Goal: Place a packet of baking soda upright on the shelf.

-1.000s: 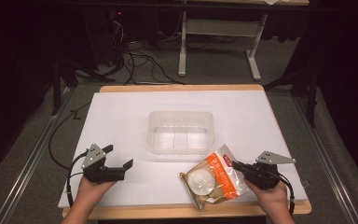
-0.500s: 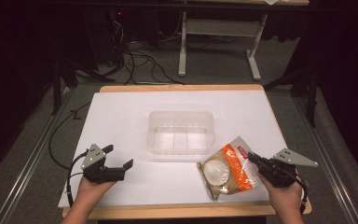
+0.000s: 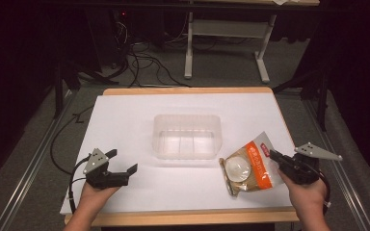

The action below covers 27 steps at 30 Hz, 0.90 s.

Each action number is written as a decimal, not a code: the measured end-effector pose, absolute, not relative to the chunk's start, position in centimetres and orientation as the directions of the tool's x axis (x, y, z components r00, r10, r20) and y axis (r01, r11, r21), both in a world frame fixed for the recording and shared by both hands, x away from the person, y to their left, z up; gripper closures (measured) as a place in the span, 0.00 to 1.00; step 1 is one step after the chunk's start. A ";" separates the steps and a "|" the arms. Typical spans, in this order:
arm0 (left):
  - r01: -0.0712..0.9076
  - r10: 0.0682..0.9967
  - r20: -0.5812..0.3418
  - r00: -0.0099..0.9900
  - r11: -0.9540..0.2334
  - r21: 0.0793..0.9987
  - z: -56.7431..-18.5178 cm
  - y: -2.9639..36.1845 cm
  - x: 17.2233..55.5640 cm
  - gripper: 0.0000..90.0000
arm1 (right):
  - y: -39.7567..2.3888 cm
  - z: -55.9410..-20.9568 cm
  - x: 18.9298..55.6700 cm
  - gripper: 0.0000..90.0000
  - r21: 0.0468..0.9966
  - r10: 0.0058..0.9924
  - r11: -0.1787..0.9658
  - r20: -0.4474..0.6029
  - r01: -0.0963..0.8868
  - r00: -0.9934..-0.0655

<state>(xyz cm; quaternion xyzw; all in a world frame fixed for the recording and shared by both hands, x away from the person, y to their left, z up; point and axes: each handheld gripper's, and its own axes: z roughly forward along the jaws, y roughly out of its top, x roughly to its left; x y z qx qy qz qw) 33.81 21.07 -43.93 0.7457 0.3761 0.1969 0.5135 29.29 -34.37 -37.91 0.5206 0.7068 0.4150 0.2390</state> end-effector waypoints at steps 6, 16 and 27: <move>0.353 0.759 -0.089 0.645 -0.193 0.915 -43.9 21.0 33.7 0.05 | -34.0 -36.0 31.0 1.00 0.719 0.912 0.184 0.130 0.670 -0.389; 0.343 0.748 -0.092 0.657 -0.189 0.920 -43.7 21.0 33.6 0.05 | -32.4 -33.8 32.9 1.00 0.529 0.885 0.332 0.112 0.781 -0.452; 0.337 0.740 -0.089 0.667 -0.193 0.921 -43.7 20.8 33.6 0.05 | -31.1 -33.1 34.4 1.00 0.346 0.865 0.431 0.106 0.833 -0.491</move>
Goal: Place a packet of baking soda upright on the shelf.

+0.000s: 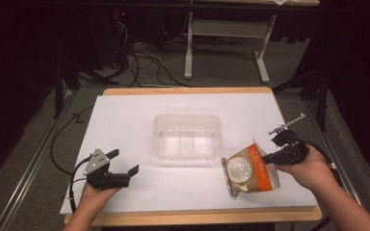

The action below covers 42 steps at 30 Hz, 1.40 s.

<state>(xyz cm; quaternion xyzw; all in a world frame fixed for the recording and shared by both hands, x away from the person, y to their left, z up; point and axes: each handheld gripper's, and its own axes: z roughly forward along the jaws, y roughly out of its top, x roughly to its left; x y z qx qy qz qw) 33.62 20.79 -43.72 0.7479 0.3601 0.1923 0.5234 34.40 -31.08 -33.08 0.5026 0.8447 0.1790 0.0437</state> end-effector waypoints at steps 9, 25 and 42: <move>0.333 0.737 -0.088 0.670 -0.192 0.923 -43.7 20.7 33.6 0.05 | -29.1 -32.2 35.4 1.00 0.227 0.833 0.540 -0.004 0.811 -0.553; 0.326 0.734 -0.079 0.675 -0.200 0.924 -43.7 20.7 33.5 0.06 | -26.5 -30.0 37.8 1.00 0.084 0.820 0.564 0.063 0.821 -0.570; 0.320 0.728 -0.083 0.681 -0.194 0.927 -43.5 20.8 33.5 0.06 | -24.4 -25.9 40.3 1.00 0.031 0.860 0.507 0.048 0.861 -0.508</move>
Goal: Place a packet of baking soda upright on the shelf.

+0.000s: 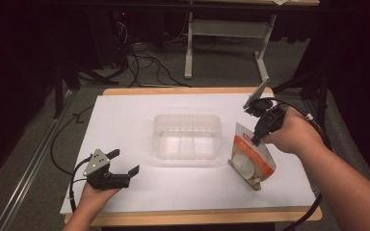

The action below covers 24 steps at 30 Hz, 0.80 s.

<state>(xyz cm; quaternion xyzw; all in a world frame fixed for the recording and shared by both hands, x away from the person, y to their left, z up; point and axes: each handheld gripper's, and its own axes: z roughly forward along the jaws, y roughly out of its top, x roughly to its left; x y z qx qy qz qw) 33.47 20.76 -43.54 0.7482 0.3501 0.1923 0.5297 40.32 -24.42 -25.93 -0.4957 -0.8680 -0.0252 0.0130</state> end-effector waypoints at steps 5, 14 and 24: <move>0.318 0.727 -0.086 0.681 -0.188 0.929 -43.5 20.7 33.5 0.06 | -24.0 -24.5 40.9 1.00 0.014 0.873 0.487 0.041 0.874 -0.487; 0.312 0.726 -0.086 0.682 -0.182 0.932 -43.5 20.7 33.5 0.06 | -22.0 -19.2 41.9 1.00 0.043 0.896 0.443 0.011 0.895 -0.444; 0.297 0.727 -0.081 0.682 -0.174 0.939 -43.3 20.9 33.2 0.06 | -18.7 -16.3 43.5 1.00 0.073 0.894 0.444 0.036 0.893 -0.447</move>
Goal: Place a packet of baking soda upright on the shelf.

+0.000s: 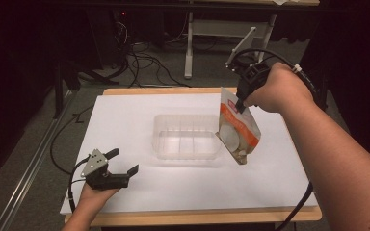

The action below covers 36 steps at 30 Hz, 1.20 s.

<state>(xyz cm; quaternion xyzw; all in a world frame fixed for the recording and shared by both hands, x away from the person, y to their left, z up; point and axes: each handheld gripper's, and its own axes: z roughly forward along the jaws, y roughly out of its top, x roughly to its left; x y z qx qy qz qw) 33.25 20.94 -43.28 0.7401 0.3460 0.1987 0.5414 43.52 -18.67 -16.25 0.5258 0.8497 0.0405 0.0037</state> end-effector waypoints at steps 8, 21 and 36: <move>0.294 0.725 -0.081 0.684 -0.173 0.940 -43.3 20.9 33.3 0.06 | -16.3 -15.6 44.7 1.00 0.107 0.885 0.451 0.076 0.886 -0.459; 0.291 0.724 -0.082 0.685 -0.169 0.942 -43.2 21.1 33.2 0.06 | -11.9 -18.1 47.6 1.00 0.153 0.878 0.441 0.130 0.884 -0.460; 0.287 0.717 -0.080 0.692 -0.171 0.943 -43.1 21.1 33.3 0.06 | -10.0 -20.8 49.8 1.00 0.186 0.899 0.373 0.170 0.909 -0.404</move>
